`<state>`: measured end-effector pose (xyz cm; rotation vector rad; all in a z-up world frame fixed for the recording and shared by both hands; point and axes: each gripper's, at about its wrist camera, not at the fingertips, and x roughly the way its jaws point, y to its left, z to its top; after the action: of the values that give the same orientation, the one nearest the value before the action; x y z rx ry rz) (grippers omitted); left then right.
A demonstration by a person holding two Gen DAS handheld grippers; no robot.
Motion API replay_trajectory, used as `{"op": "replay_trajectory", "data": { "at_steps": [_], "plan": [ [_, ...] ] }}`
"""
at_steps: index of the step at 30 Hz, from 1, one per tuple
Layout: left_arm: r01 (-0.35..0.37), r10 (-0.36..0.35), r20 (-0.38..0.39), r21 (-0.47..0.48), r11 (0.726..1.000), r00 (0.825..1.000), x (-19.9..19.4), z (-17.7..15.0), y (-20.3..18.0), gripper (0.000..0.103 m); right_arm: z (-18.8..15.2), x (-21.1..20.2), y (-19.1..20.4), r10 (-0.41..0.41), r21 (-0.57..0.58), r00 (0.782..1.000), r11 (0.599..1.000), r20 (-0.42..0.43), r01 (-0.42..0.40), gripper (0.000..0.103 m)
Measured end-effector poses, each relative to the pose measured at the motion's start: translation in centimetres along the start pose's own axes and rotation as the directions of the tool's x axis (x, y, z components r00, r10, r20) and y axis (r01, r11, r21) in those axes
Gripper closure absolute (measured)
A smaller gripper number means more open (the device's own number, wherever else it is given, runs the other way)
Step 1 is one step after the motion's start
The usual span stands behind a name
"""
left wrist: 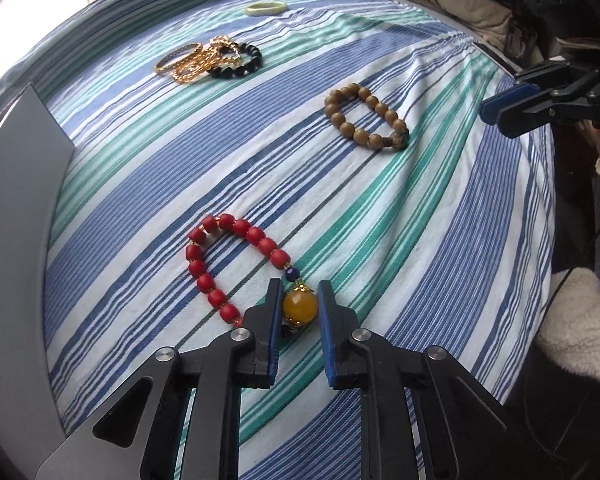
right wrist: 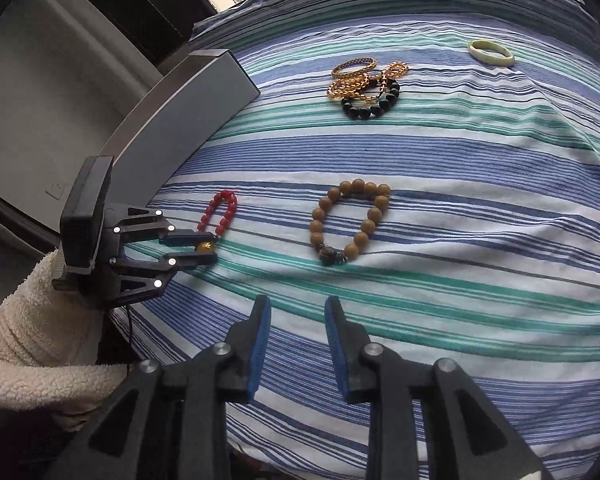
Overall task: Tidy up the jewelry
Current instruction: 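Carry the red and wooden bracelets into the white box and release both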
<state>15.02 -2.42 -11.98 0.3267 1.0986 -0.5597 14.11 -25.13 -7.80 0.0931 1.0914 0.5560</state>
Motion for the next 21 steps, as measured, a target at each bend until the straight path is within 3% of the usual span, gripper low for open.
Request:
{"op": "replay_trajectory", "data": {
  "at_steps": [10, 21],
  "plan": [
    [0.014, -0.011, 0.024, -0.129, 0.992, 1.0, -0.5, -0.7, 1.2, 0.088, -2.1, 0.0, -0.3, -0.003, 0.034, 1.0, 0.999, 0.001, 0.003, 0.074],
    [0.078, -0.051, 0.095, -0.314, 0.946, 0.994, -2.8, -1.6, 3.6, 0.088, -2.2, 1.0, -0.2, -0.007, 0.023, 1.0, 1.0, -0.013, 0.007, 0.074]
  ]
}}
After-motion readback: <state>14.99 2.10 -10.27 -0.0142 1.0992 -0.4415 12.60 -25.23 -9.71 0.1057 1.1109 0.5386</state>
